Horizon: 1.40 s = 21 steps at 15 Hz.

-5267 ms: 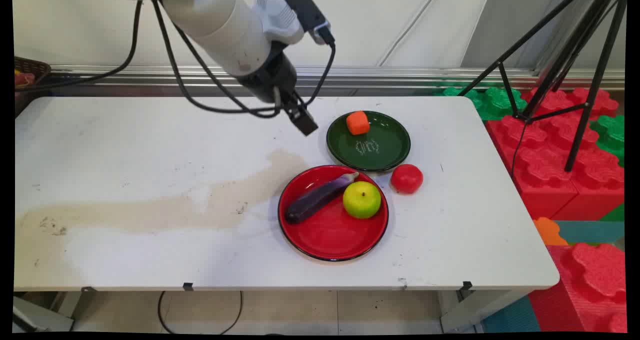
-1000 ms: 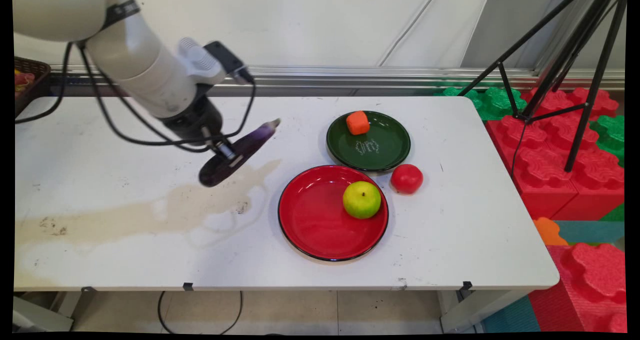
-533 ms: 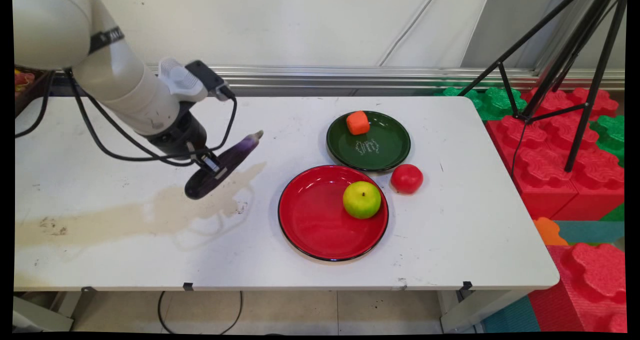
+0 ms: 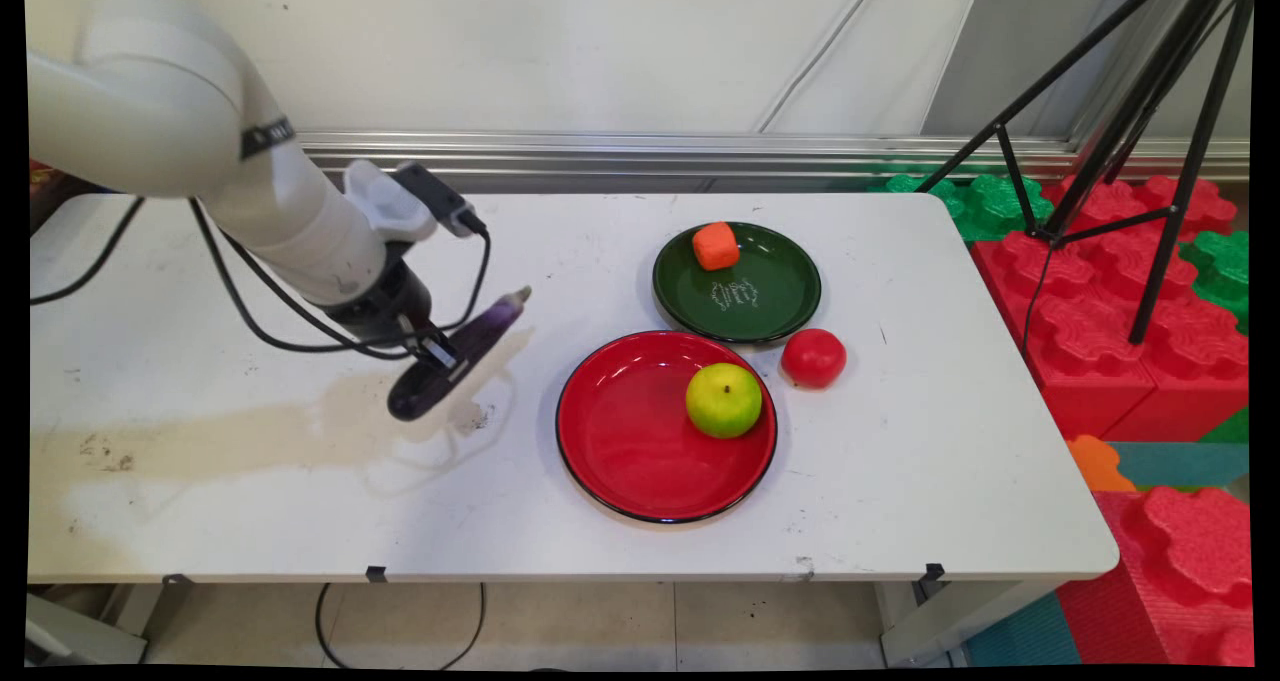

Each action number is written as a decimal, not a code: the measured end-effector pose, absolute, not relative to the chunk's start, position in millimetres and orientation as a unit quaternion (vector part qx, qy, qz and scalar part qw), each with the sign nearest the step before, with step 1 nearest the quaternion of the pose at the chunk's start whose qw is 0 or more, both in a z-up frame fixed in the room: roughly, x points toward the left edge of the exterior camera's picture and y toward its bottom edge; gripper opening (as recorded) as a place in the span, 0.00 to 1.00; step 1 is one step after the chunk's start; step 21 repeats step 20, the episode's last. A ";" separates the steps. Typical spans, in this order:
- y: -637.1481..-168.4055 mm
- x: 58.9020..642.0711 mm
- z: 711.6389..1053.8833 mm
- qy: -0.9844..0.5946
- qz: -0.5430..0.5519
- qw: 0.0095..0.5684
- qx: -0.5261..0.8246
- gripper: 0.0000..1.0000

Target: Place the picked object on the table

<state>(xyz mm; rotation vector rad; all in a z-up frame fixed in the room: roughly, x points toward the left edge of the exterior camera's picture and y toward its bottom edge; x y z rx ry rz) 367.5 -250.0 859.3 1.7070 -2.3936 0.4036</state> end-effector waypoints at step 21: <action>-265.5 363.4 804.8 -0.810 0.131 0.090 0.565 1.00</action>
